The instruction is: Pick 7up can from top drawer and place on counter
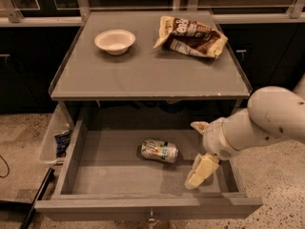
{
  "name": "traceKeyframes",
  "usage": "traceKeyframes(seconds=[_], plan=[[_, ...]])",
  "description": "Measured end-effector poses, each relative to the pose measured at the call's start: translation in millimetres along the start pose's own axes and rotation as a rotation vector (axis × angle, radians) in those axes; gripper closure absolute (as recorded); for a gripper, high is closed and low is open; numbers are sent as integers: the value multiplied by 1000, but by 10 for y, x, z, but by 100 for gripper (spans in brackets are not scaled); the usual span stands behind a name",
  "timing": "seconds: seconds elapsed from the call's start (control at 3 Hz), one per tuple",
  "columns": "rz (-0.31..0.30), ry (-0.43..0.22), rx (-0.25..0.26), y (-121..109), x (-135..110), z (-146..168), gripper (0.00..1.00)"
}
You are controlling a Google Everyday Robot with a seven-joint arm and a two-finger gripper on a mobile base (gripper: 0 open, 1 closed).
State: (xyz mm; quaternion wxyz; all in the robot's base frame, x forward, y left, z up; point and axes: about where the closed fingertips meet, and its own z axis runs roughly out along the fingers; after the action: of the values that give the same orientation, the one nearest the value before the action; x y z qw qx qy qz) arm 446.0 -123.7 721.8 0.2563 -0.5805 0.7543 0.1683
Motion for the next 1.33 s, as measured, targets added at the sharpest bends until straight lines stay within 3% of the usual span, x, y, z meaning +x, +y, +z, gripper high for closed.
traceKeyframes(seconds=[0.67,1.0,1.33], plan=[[-107,-105,129,-232,-104,485,0],[-179,-88,155,-360,-170,743,0],[-194,-88,138,-482,-167,954,0]])
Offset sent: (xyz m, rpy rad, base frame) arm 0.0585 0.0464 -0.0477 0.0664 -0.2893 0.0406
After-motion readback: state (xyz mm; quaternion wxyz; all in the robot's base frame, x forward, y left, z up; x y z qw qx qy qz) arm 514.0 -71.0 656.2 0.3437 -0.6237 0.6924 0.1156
